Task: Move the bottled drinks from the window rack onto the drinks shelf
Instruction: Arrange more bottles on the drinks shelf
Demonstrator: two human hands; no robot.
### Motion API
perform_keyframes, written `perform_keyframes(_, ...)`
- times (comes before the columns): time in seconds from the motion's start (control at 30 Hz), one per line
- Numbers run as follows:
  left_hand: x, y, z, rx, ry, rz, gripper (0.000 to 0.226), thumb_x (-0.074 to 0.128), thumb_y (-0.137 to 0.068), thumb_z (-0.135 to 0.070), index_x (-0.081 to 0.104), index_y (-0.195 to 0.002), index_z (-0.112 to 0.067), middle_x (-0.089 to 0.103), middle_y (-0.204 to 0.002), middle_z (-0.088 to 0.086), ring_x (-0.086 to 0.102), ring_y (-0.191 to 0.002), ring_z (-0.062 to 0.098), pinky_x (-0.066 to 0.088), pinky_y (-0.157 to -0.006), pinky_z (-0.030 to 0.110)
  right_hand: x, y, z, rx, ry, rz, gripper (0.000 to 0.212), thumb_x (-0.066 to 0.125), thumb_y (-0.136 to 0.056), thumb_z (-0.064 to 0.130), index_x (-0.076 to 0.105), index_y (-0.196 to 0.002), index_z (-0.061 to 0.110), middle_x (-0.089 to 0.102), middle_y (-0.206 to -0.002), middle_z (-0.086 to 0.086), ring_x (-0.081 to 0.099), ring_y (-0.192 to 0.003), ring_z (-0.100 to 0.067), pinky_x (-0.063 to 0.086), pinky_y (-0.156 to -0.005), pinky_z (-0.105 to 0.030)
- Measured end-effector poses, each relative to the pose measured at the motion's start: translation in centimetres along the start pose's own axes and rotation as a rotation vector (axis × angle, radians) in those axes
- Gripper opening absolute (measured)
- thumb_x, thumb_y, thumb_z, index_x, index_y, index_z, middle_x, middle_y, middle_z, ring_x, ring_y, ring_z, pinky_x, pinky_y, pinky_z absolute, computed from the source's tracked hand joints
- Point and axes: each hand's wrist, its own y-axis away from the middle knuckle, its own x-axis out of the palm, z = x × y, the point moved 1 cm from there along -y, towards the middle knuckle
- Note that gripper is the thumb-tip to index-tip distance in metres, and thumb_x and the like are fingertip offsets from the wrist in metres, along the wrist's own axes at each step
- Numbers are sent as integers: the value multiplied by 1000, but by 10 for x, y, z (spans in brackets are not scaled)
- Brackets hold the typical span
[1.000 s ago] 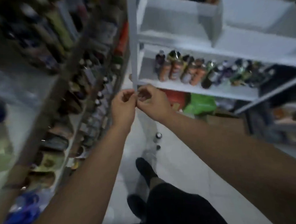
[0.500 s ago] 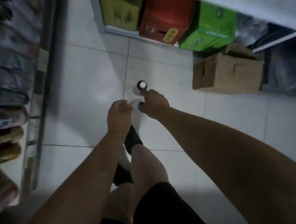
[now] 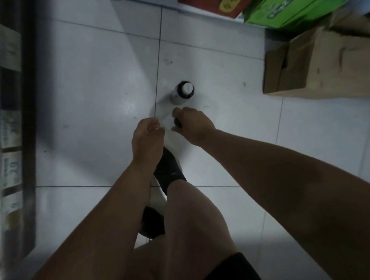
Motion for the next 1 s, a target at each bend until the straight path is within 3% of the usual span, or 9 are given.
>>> perform_keyframes(0.1,-32,32,-42,90,-68,46,44,66,-85,-11,55,-126,-24,58,-114,-15,58,-106,11,48,-86,22,-64,31,39,-70,-55,-12,35,70,-89,33,59,-111,8,68,-98,-13,66,-88,-32,55,-76,-43)
perform_keyframes(0.23,-100,110,-141,341,-196,54,65,77,-70,-6,50,-129,-17,51,-119,-5,55,-109,19,45,-79,22,-205,91,125,-215,-69,-113,39,72,-83,45,59,-104,15,65,-83,-9,62,-77,-33,46,-63,-35)
perform_keyframes(0.33,-170,177,-228,438,-170,-44,73,79,-65,-10,48,-131,-15,52,-130,8,56,-114,25,52,-90,41,-321,145,203,-385,47,-208,44,63,-88,53,56,-108,14,68,-87,-12,62,-81,-34,48,-65,-40)
perform_keyframes(0.43,-246,252,-313,590,-176,-198,76,81,-70,-22,43,-136,-19,54,-133,7,55,-119,23,50,-96,39,-429,207,288,-588,167,-357,52,57,-92,59,53,-111,11,68,-93,-19,63,-84,-38,46,-64,-41)
perform_keyframes(0.57,-340,365,-410,840,-168,-457,58,73,-74,-27,48,-127,-23,60,-124,5,57,-110,18,40,-81,12,-546,300,390,-779,189,-635,57,57,-91,60,53,-112,7,66,-89,-23,63,-79,-41,30,-58,-35)
perform_keyframes(0.73,-431,496,-482,997,-82,-565,50,72,-74,-34,55,-121,-32,63,-118,-8,60,-110,12,53,-88,40,-640,400,488,-967,49,-769,57,60,-89,59,55,-113,8,67,-86,-12,63,-77,-33,45,-60,-40)
perform_keyframes(0.83,-471,564,-504,1044,107,-629,45,76,-71,-36,60,-113,-42,70,-106,-15,67,-97,4,56,-80,29,-671,447,532,-1109,-227,-736,50,60,-85,61,57,-111,19,67,-76,0,62,-68,-15,46,-60,-34)
perform_keyframes(0.9,-493,597,-514,1069,219,-695,40,78,-69,-32,64,-107,-35,73,-96,-15,68,-87,1,53,-71,18,-678,462,551,-1178,-413,-614,41,60,-80,62,54,-107,32,65,-77,9,62,-65,-10,51,-62,-32)
perform_keyframes(1.0,-520,630,-524,1076,347,-737,33,75,-73,-25,68,-104,-22,76,-95,-5,71,-88,15,58,-72,29,-667,466,574,-1281,-498,-357,46,67,-77,62,54,-113,36,69,-104,9,69,-93,-14,55,-87,-50)
